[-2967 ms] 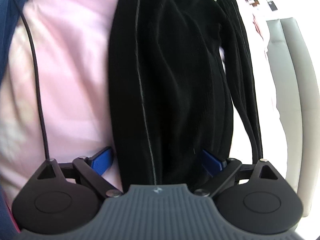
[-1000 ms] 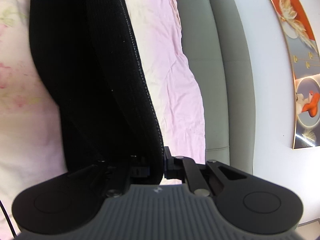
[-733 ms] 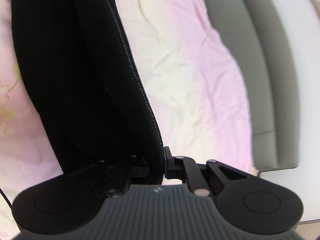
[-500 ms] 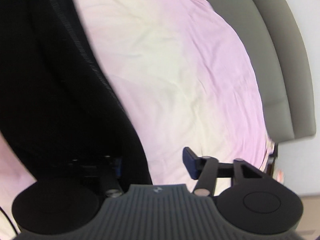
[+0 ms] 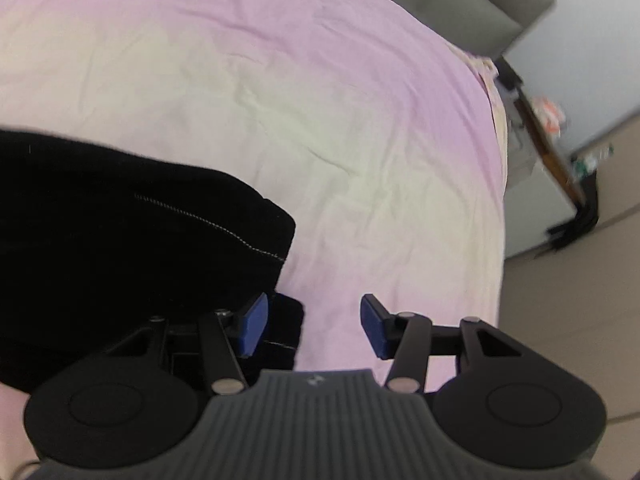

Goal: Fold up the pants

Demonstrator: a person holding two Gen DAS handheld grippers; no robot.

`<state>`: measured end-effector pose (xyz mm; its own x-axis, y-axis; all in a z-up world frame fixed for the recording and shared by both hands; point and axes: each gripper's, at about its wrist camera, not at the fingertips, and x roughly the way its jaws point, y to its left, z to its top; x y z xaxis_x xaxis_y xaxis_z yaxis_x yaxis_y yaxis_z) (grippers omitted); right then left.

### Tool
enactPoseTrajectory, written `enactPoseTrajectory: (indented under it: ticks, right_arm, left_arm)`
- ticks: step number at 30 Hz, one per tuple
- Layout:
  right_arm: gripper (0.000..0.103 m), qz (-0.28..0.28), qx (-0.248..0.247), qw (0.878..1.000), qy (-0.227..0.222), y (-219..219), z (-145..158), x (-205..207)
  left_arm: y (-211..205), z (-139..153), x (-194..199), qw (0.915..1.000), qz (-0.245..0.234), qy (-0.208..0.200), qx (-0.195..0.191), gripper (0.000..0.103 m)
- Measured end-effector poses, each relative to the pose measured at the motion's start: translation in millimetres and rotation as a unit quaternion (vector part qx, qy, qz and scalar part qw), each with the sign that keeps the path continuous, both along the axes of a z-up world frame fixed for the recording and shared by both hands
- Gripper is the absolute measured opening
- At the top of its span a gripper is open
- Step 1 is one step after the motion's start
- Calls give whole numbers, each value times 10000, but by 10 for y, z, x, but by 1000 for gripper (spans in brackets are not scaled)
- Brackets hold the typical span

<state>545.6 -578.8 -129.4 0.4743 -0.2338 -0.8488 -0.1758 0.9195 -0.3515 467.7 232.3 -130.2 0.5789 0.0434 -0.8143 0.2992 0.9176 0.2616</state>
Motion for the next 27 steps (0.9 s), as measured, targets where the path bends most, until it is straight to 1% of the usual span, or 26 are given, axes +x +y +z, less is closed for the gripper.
enactPoseTrajectory:
  ticks: [1, 2, 3, 4, 6, 8, 9, 11, 12, 13, 14, 15, 16, 17, 18, 19, 20, 21, 22, 24, 25, 27]
  right_arm:
    - [49, -319, 473, 9984, -52, -2, 18, -123]
    - [51, -660, 909, 9936, -93, -54, -42, -137]
    - [53, -1007, 1344, 9857, -113, -129, -99, -170]
    - [57, -1311, 1765, 9755, -104, -229, -181, -204]
    - [60, -1802, 2413, 9535, -140, -356, -327, -332]
    - [63, -2249, 3008, 9264, -262, -446, -488, -453]
    - [64, -2528, 3278, 9098, -306, -499, -566, -491]
    - [65, -2926, 3916, 8717, -335, -593, -736, -564]
    - [65, -3038, 4170, 8560, -336, -587, -810, -594]
    - [65, -3087, 4337, 8457, -375, -568, -877, -616]
    - [65, -3096, 4452, 8391, -436, -536, -926, -629]
    - [63, -3059, 4543, 8352, -509, -500, -925, -665]
    - [59, -2995, 4599, 8339, -587, -448, -944, -665]
    - [51, -2935, 4625, 8340, -665, -396, -954, -666]
    - [46, -2894, 4599, 8363, -738, -357, -894, -729]
    - [29, -2837, 4586, 8383, -807, -314, -870, -754]
    - [17, -2816, 4569, 8391, -882, -284, -860, -762]
    - [14, -2858, 4524, 8388, -1000, -261, -821, -811]
    - [7, -2921, 4541, 8343, -1116, -255, -787, -860]
    - [4, -2996, 4689, 8186, -1423, -266, -683, -1008]
    - [4, -2954, 4791, 8108, -1604, -274, -607, -1076]
    - [3, -2784, 4949, 8001, -1933, -301, -403, -1186]
  left_arm:
    - [41, 56, -24, 9998, 135, -50, -123, 101]
    - [95, 129, -57, 9991, 283, -113, -279, 100]
    - [162, 208, -86, 9977, 490, -182, -432, 100]
    - [242, 287, -120, 9953, 725, -260, -593, 100]
    - [445, 426, -204, 9868, 1215, -407, -991, 100]
    - [625, 483, -330, 9753, 1736, -479, -1280, 100]
    - [690, 483, -406, 9704, 1902, -453, -1416, 100]
    - [761, 437, -571, 9637, 2049, -344, -1677, 100]
    - [772, 394, -646, 9613, 2077, -272, -1792, 100]
    - [768, 341, -705, 9597, 2095, -201, -1864, 101]
    - [753, 292, -756, 9591, 2110, -192, -1879, 101]
    - [735, 252, -800, 9599, 2107, -214, -1839, 101]
    - [713, 219, -837, 9622, 2073, -232, -1753, 101]
    - [694, 187, -854, 9654, 2011, -222, -1645, 101]
    - [662, 161, -865, 9689, 1947, -205, -1512, 101]
    - [645, 123, -861, 9713, 1931, -191, -1379, 101]
    - [635, 74, -853, 9725, 1944, -181, -1273, 103]
    - [631, 23, -846, 9729, 1974, -174, -1189, 103]
    - [636, -36, -831, 9725, 2002, -131, -1184, 103]
    - [656, -145, -801, 9695, 2067, -17, -1319, 103]
    - [663, -173, -797, 9678, 2118, -35, -1359, 103]
    - [673, -166, -792, 9661, 2147, -87, -1430, 103]
